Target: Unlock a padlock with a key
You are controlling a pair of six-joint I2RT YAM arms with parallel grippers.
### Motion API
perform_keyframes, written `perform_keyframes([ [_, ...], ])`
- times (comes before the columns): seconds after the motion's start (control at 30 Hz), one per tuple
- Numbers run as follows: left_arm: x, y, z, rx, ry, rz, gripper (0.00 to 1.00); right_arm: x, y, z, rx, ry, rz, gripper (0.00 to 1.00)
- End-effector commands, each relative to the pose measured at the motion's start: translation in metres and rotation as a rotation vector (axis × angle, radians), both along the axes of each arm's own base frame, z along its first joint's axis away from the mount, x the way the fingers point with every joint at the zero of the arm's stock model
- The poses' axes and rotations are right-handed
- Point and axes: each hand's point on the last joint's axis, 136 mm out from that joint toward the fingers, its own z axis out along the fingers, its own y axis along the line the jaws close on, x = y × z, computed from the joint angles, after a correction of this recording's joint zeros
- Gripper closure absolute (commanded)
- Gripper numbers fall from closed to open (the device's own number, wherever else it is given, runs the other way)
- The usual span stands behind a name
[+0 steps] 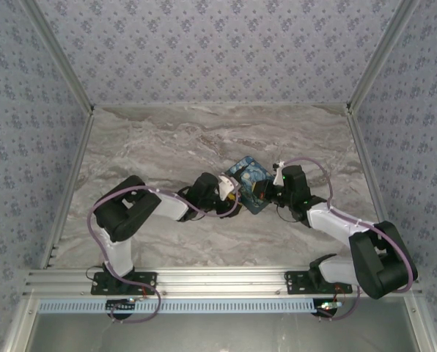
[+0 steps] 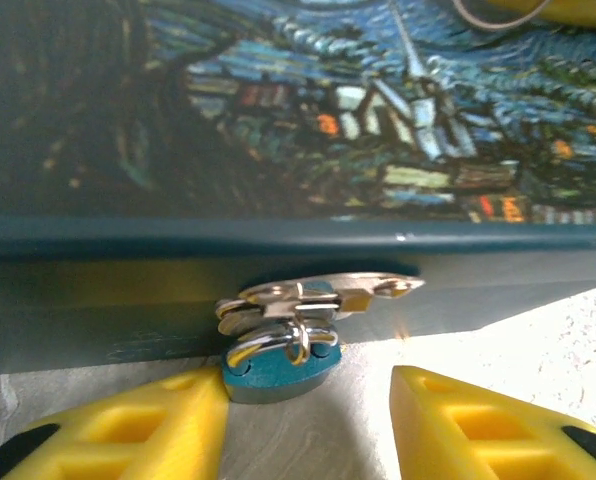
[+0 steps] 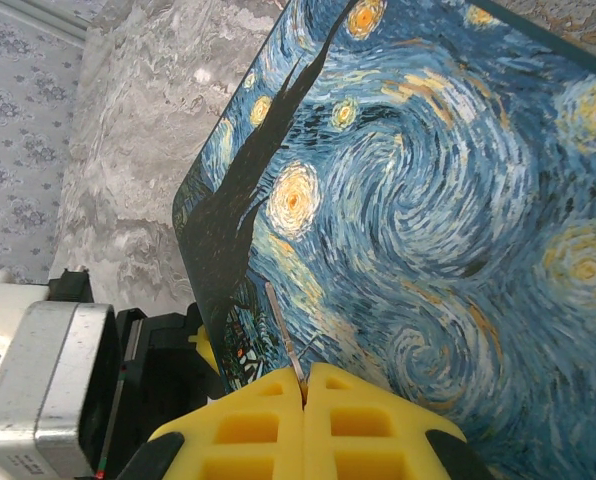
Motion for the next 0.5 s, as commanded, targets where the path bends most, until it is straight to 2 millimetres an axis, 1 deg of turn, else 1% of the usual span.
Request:
perform_keyframes([
  [0.0, 0.0083, -0.0075, 0.0031, -0.009, -0.041, 0.006, 0.58, -0.0265, -0.0194, -0.0452, -0.118, 0.154, -0.025, 1.0],
  [0.23, 0.0133, -0.0067, 0.0016, -0.003, -0.046, 0.032, 0.66, -0.0262, -0.0195, -0.0443, -0.116, 0.151, -0.025, 1.0],
  [0.47, 0.0146, -0.0097, 0.0079, -0.019, -0.045, 0.033, 0.72, -0.0263, -0.02, -0.0407, -0.113, 0.138, -0.029, 1.0],
])
